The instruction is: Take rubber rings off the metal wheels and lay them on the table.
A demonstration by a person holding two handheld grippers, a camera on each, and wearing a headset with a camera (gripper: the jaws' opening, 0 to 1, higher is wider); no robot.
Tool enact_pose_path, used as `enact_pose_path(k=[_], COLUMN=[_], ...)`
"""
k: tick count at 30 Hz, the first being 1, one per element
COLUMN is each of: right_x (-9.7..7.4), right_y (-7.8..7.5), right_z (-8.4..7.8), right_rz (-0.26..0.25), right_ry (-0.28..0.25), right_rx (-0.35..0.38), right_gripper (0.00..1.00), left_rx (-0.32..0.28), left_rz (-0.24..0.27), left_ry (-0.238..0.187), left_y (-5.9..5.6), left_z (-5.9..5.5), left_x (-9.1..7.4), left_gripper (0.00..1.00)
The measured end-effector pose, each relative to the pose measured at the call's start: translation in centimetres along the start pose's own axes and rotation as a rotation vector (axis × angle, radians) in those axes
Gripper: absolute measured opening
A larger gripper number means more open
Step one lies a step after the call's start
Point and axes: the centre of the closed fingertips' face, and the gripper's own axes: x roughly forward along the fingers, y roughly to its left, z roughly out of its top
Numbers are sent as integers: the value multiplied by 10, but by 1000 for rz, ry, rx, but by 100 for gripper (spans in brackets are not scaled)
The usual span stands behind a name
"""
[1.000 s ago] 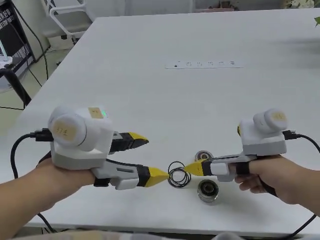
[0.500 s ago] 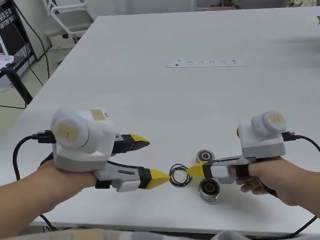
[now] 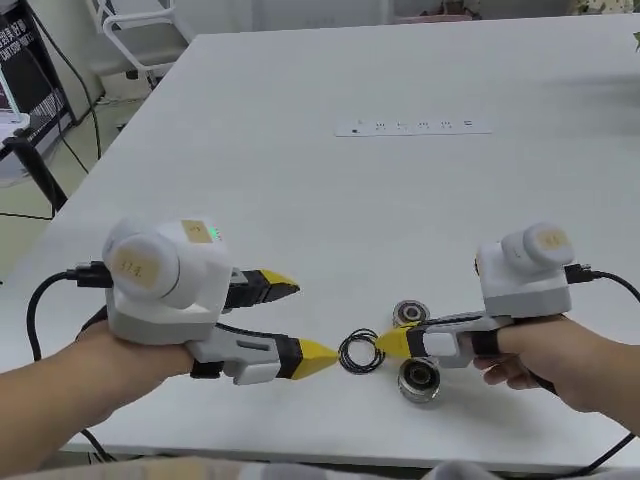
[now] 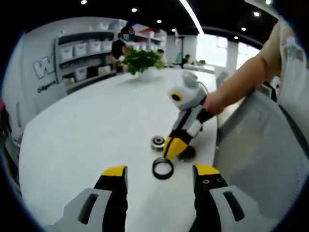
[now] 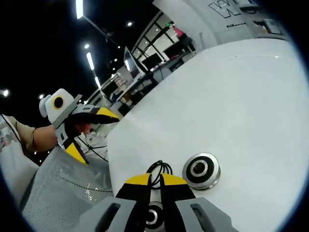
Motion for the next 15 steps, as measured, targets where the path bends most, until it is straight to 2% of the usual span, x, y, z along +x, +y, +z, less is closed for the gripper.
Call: enact_pose_path(k=[9,15], right_x=[-1,-7], right_y=[1,2], right_z=[-5,2], right_rz=[-10,-11], right_ry=[23,1], right_rx=[-42,-55], right_gripper=[13,16], left_rx=[1,0], left_rz=[2,0], left_ry=[5,3], left_y=[0,-1], left_z=[-2,0], left_x=[1,1], left_gripper=[55,55])
